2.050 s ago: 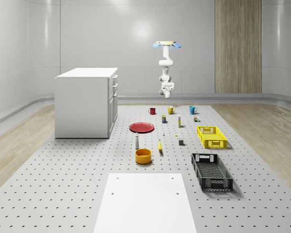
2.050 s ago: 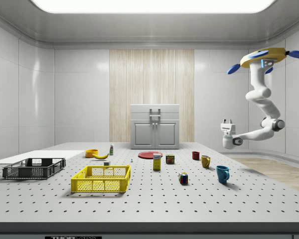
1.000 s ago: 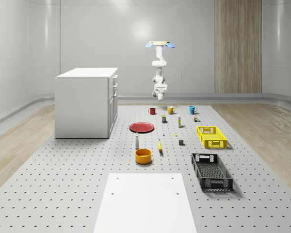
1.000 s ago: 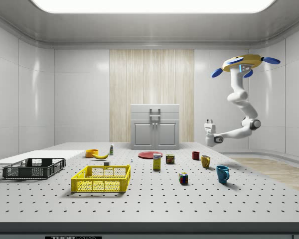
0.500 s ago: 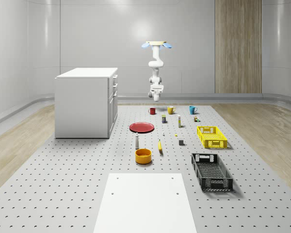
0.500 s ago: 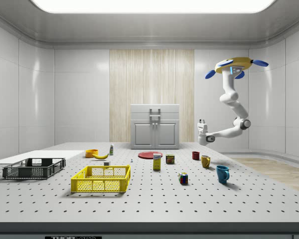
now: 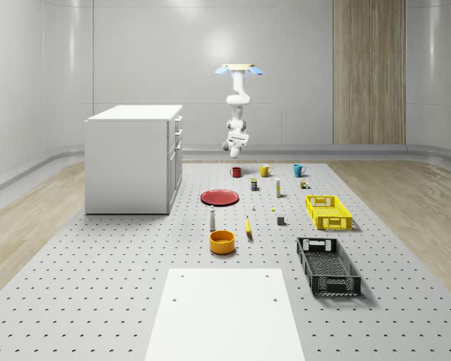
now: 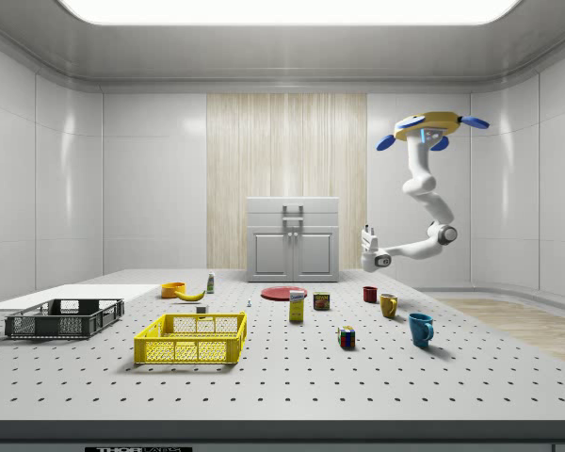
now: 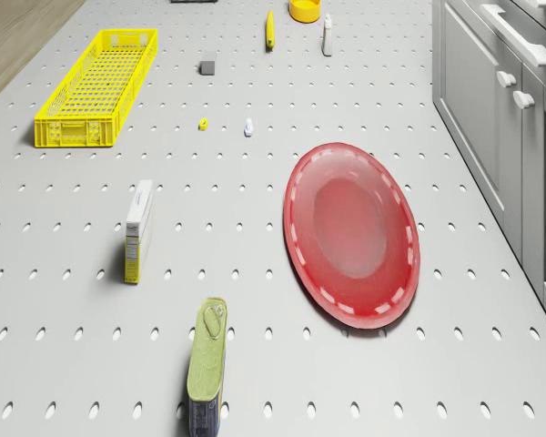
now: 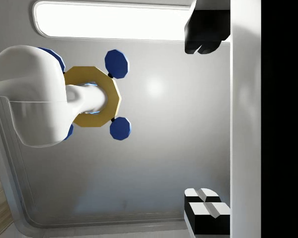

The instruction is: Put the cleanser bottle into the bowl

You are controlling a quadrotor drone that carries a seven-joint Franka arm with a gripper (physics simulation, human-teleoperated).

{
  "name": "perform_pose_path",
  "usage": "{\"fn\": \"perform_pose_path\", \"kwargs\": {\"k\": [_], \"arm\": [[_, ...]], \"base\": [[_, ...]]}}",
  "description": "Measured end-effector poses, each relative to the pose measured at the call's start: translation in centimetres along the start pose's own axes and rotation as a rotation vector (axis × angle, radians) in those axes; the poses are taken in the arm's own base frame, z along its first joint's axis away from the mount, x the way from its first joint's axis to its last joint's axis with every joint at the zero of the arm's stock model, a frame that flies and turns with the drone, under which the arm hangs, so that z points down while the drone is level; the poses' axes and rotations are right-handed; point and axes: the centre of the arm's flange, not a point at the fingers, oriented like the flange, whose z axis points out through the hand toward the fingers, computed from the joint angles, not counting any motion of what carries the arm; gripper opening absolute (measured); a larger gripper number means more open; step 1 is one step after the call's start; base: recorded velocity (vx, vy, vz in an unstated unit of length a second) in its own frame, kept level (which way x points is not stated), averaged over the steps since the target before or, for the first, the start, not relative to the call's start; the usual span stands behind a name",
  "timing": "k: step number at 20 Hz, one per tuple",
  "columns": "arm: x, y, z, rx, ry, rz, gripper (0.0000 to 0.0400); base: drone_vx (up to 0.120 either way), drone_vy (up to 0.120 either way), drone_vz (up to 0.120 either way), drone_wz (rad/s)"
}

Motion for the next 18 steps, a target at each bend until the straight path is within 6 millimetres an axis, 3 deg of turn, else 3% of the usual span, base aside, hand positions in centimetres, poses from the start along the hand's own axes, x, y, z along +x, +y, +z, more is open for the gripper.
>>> {"fn": "perform_pose_path", "kwargs": {"k": [5, 8, 13, 18], "arm": [[-2.3, -2.2, 0.5, -0.229, 0.233, -0.007, 0.04], [-4.4, -4.3, 2.2, -0.471, 0.477, -0.014, 0.04], [-7.1, -6.8, 9.2, -1.048, 1.051, -0.029, 0.04], [-5.8, -5.3, 16.0, -1.569, 1.567, -0.043, 0.04]], "base": [[0.12, 0.0, 0.0, 0.0], [0.12, 0.0, -0.013, 0.0], [0.12, 0.0, -0.12, 0.0], [0.12, -0.008, -0.12, 0.0]]}}
